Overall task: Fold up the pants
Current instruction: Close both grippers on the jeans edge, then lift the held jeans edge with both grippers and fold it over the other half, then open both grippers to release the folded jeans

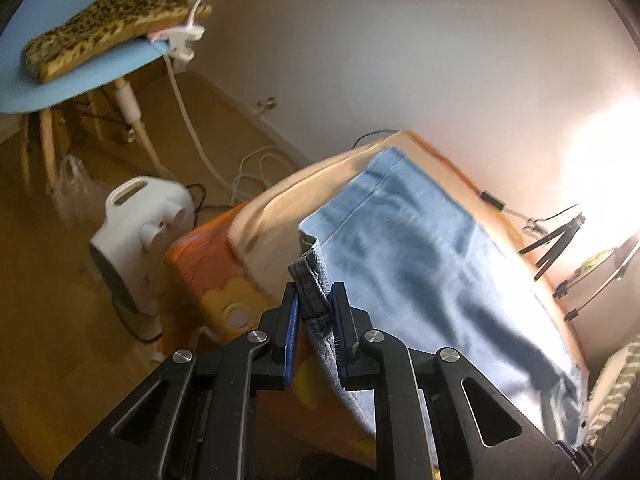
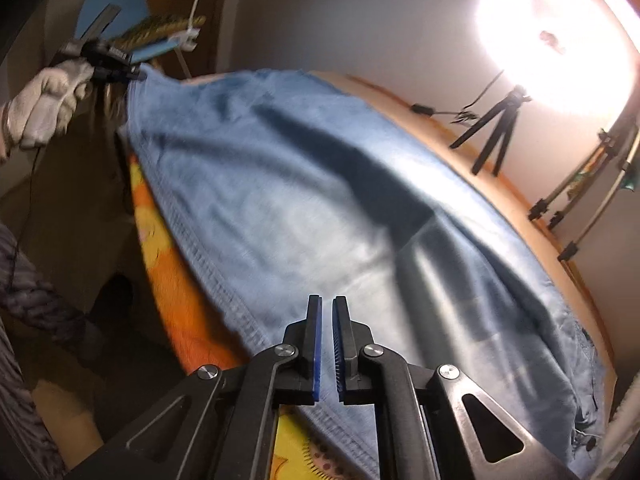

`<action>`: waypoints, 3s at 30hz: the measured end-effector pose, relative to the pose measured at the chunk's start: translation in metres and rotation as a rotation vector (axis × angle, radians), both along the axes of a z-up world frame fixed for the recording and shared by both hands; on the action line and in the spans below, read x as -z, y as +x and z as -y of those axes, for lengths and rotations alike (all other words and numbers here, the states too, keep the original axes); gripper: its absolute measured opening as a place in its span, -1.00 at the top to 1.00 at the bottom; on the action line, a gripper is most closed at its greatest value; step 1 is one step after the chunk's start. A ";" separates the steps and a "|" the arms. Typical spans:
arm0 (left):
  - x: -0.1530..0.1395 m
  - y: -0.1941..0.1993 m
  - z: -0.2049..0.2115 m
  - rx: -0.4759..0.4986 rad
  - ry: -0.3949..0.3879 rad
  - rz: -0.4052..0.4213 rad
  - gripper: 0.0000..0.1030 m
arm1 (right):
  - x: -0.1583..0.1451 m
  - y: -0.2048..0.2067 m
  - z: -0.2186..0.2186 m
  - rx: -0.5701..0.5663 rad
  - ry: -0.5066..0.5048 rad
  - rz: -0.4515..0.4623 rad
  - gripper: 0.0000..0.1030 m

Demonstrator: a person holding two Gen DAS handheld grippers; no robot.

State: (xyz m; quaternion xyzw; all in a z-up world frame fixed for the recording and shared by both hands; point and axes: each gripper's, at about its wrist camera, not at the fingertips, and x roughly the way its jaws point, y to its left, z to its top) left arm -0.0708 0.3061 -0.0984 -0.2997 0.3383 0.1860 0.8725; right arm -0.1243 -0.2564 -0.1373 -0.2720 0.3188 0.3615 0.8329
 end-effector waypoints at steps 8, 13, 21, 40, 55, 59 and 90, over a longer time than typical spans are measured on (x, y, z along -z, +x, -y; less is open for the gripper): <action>-0.024 0.022 0.006 0.017 0.014 0.057 0.74 | -0.004 -0.009 0.000 -0.133 0.058 -0.104 0.31; -0.033 0.036 0.008 0.010 0.022 0.076 0.74 | 0.012 -0.023 -0.013 -0.193 -0.023 -0.086 0.22; -0.041 0.041 0.018 0.030 0.040 0.102 0.74 | 0.035 -0.031 -0.034 -0.212 -0.134 -0.036 0.22; -0.107 0.045 0.020 0.025 0.043 0.269 0.74 | -0.084 0.017 -0.018 0.018 -0.041 0.256 0.98; -0.131 0.136 0.017 0.021 0.136 0.227 0.74 | -0.129 0.133 -0.049 0.073 -0.063 0.291 0.99; -0.113 0.195 0.012 0.018 0.137 0.160 0.74 | -0.109 0.182 -0.063 0.093 -0.104 0.272 0.99; -0.031 0.291 -0.022 0.180 0.238 -0.108 0.13 | -0.039 0.294 -0.100 0.108 -0.131 0.188 0.04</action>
